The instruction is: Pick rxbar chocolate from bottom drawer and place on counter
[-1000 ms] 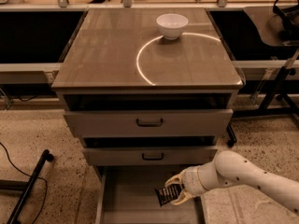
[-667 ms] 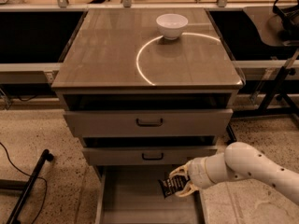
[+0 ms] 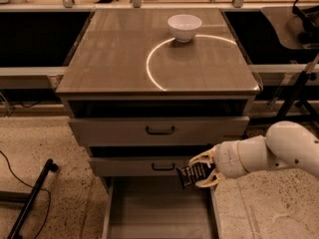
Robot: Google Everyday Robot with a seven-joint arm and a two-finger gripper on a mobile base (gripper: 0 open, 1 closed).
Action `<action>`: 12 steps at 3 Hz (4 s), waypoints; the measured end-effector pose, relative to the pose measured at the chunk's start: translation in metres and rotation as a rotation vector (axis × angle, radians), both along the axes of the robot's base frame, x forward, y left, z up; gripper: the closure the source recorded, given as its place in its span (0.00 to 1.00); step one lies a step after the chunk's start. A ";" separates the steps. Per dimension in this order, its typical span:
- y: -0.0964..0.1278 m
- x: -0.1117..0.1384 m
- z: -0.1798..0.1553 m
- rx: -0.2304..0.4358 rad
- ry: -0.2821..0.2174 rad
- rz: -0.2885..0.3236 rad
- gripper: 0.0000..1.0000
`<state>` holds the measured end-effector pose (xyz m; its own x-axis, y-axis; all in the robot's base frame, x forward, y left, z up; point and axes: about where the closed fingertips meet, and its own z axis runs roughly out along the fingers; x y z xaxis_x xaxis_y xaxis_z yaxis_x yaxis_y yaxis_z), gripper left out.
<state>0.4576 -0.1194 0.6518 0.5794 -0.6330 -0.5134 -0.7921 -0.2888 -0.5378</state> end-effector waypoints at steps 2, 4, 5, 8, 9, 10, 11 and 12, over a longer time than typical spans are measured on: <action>-0.005 0.009 0.035 0.067 -0.016 0.021 1.00; -0.017 0.041 0.157 0.184 -0.095 0.069 1.00; -0.022 0.072 0.207 0.196 -0.156 0.008 1.00; -0.004 0.133 0.257 0.233 -0.174 -0.056 1.00; 0.006 0.168 0.278 0.246 -0.174 -0.141 1.00; 0.016 0.201 0.279 0.276 -0.150 -0.248 1.00; 0.020 0.235 0.273 0.291 -0.115 -0.341 1.00; 0.020 0.264 0.267 0.279 -0.079 -0.408 1.00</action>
Offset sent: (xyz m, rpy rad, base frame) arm 0.0305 -0.0213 0.1171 0.2179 -0.0552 0.0597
